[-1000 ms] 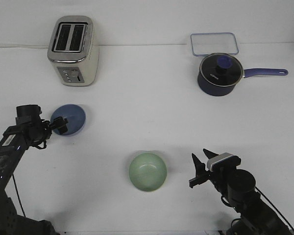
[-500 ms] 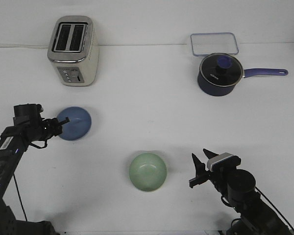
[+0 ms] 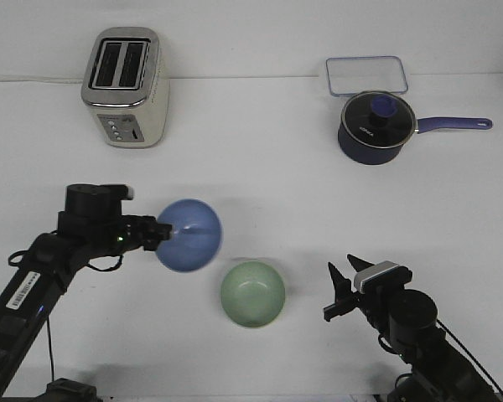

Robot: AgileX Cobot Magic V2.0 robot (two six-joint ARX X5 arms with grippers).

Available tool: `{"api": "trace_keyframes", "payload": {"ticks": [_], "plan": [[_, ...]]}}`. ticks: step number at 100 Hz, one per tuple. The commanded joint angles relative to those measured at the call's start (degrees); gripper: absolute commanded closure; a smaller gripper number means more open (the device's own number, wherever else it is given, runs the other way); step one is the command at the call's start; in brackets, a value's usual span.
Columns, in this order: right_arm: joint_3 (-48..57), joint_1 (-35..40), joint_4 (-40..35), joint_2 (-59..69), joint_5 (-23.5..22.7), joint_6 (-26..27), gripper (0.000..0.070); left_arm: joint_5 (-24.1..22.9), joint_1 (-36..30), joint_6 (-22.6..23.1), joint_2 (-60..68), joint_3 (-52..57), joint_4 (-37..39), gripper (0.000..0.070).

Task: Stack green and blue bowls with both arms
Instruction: 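Lift the blue bowl and lower it into the green bowl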

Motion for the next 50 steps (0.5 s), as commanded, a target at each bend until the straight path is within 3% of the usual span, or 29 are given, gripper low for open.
{"api": "trace_keyframes", "payload": {"ticks": [1,23,50], "plan": [[-0.15,0.44,0.57,0.02,-0.15,-0.68,0.0405,0.46,-4.57,-0.04,0.96,0.72,0.55,0.0686],[-0.15,0.44,0.59,0.02,-0.15,-0.68,0.0405,-5.55,-17.92,-0.48,4.87,0.72,1.27,0.0686],[-0.15,0.44,0.7,0.02,-0.15,-0.7,0.0405,-7.39,-23.71,-0.52,11.52,0.72,3.56,0.0686]]}}
